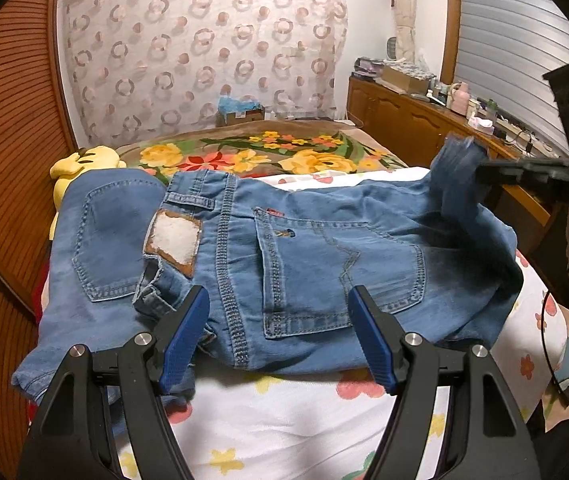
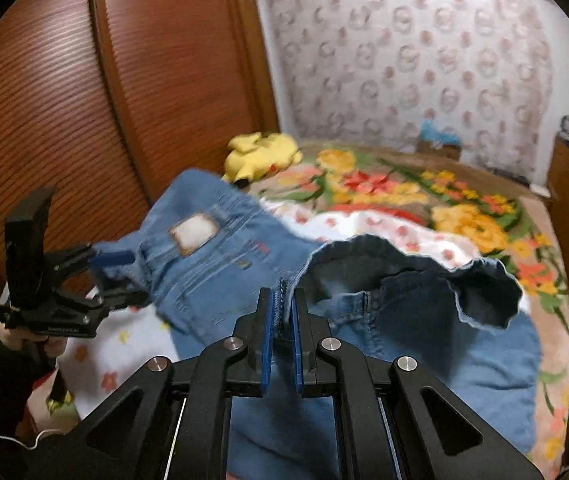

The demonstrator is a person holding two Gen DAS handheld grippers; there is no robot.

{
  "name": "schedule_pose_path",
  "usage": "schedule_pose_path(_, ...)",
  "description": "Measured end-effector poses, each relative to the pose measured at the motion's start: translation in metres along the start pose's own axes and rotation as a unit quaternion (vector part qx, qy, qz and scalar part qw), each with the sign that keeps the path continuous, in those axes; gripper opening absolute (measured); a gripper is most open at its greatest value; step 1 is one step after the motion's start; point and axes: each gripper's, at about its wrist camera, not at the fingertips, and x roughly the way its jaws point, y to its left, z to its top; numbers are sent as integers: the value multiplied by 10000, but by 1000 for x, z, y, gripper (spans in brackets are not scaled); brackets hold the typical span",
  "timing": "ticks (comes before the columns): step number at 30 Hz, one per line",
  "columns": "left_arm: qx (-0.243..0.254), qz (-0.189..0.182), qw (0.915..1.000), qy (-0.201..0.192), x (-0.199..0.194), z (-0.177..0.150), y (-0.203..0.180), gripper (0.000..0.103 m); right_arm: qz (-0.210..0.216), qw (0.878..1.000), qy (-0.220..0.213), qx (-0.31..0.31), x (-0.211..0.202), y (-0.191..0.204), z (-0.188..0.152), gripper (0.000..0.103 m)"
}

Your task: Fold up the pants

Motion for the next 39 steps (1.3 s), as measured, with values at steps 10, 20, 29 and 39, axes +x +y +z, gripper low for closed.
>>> schedule_pose_path(10,135,-277,9994,141,20,6,-23,73,-325,9992,113,179,-7,-32,-10,32)
schedule_pose_path(20,465,-802,9955,182,48,34,-70,72,-824,9945,227,613,1,-47,-33,40)
schedule_pose_path(29,795,-1214,9887,368,79,56,-104,51,-689,9944,423,675,35,-60,-20,41)
schedule_pose_path(39,873,-1420,9834,716,101,48,-111,17,-990,9898,764,686,71,-75,-9,41)
